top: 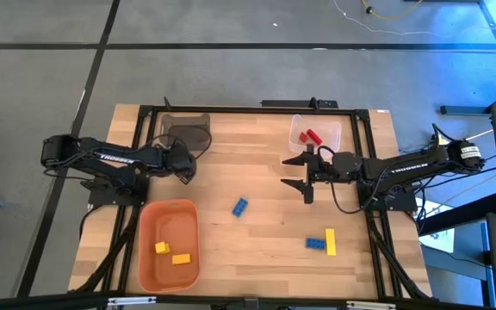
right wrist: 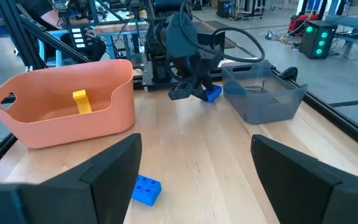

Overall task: Sort & place blocks by color
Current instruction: Put the top left blue gamepiece into the black bin

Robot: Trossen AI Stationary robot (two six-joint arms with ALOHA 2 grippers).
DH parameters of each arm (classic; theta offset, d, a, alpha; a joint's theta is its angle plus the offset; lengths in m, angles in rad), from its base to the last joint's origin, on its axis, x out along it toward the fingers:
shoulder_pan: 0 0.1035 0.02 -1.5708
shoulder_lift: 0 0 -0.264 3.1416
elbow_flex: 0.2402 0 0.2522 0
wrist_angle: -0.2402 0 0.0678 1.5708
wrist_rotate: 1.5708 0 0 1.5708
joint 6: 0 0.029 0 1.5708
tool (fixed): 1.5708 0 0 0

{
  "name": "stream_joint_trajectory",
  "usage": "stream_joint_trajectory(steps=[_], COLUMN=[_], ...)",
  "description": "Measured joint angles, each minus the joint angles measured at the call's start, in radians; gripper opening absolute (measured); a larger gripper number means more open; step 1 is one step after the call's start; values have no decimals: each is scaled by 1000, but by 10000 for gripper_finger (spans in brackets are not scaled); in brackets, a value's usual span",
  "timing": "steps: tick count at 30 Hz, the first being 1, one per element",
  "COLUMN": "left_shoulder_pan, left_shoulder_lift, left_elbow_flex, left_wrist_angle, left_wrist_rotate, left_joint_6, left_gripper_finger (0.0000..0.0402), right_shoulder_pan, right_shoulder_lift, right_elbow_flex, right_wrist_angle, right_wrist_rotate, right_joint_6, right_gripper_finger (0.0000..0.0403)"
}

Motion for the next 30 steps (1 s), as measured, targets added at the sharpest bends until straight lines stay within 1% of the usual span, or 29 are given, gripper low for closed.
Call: stream_joint_trajectory(steps=[3,7,11,20,24,30], left_shoulder_pan=[5,5,5,5,5,5], left_shoulder_lift=[0,0,0,0,0,0], left_elbow_flex=[0,0,0,0,0,0], left_wrist_angle=[24,62,57,45,41,41], left_wrist_rotate=[24,5,25,29,4,-1], left_joint_6=[15,47,47,24,26,28], left_gripper_finger=[176,176,176,176,176,176], right_shoulder_pan=[0,0,0,0,0,0], right_shoulder_lift=[0,0,0,0,0,0], right_elbow_flex=[0,0,0,0,0,0], right_wrist_angle=[0,0,0,0,0,0], right_wrist_rotate=[0,0,0,0,0,0], right_joint_6=[0,0,0,-1,-1,-2], right_gripper_finger=[303,303,303,303,303,303])
